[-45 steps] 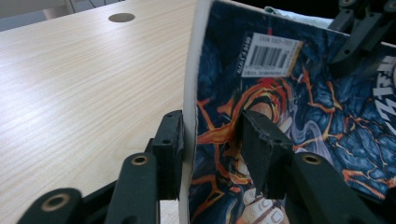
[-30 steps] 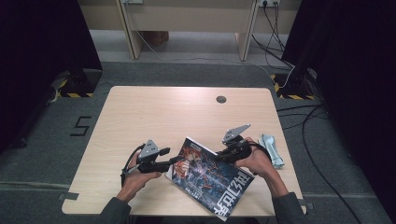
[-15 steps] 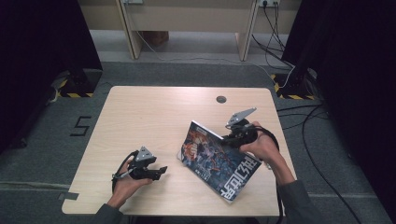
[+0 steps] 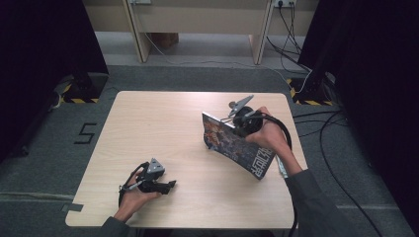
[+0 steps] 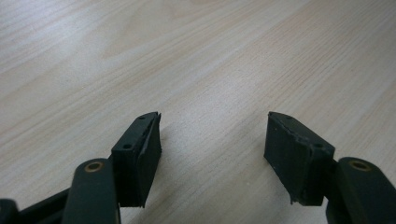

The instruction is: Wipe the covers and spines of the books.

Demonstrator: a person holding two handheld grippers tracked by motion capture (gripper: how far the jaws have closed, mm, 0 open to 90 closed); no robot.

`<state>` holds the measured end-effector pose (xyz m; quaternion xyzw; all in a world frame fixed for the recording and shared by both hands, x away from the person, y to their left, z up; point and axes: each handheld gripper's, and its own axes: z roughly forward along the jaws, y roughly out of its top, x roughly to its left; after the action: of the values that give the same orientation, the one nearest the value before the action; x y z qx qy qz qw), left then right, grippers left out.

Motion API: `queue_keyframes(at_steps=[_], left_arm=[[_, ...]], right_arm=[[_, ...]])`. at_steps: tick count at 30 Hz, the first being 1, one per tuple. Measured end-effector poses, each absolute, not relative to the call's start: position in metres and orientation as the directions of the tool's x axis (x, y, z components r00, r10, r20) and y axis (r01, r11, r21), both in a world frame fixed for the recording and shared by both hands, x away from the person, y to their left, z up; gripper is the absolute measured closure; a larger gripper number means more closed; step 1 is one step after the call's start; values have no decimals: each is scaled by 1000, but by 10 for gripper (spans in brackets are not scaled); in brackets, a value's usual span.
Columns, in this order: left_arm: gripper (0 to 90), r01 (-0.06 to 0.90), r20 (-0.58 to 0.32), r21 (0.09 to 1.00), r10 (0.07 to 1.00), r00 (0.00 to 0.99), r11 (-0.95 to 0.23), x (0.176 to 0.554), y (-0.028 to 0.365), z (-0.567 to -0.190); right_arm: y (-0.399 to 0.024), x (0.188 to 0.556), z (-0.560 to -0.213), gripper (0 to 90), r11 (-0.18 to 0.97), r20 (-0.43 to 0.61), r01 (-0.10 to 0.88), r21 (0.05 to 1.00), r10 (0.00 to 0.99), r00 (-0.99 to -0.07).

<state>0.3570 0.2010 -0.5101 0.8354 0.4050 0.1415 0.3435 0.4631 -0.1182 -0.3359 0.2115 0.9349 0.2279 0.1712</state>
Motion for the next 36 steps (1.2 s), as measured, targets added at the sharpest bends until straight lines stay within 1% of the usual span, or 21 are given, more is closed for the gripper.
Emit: queue_keyframes(at_steps=[4, 5, 12, 17, 19, 25, 36], left_arm=[[360, 576, -41, 691, 772, 634, -436, 357, 201, -510], [360, 575, -40, 691, 771, 635, -438, 357, 201, -510], [362, 577, -42, 690, 772, 635, -437, 357, 201, -510], [362, 578, -44, 693, 774, 631, -432, 358, 202, -510], [362, 578, -44, 693, 775, 631, -431, 358, 202, -510], [362, 579, -44, 693, 777, 628, -429, 358, 203, -511], [362, 586, -45, 694, 786, 617, -419, 359, 205, -511]], right_arm=[[-106, 450, -336, 834, 827, -222, 291, 482, 437, -872], [-104, 447, -336, 834, 835, -232, 273, 478, 420, -878], [-101, 428, -342, 833, 826, -184, 262, 499, 396, -900], [-100, 416, -351, 834, 820, -125, 265, 508, 374, -919], [-98, 410, -359, 833, 823, -102, 256, 507, 352, -931], [-95, 400, -384, 833, 831, -57, 259, 492, 328, -943], [-99, 385, -426, 831, 810, 2, 278, 516, 323, -946]])
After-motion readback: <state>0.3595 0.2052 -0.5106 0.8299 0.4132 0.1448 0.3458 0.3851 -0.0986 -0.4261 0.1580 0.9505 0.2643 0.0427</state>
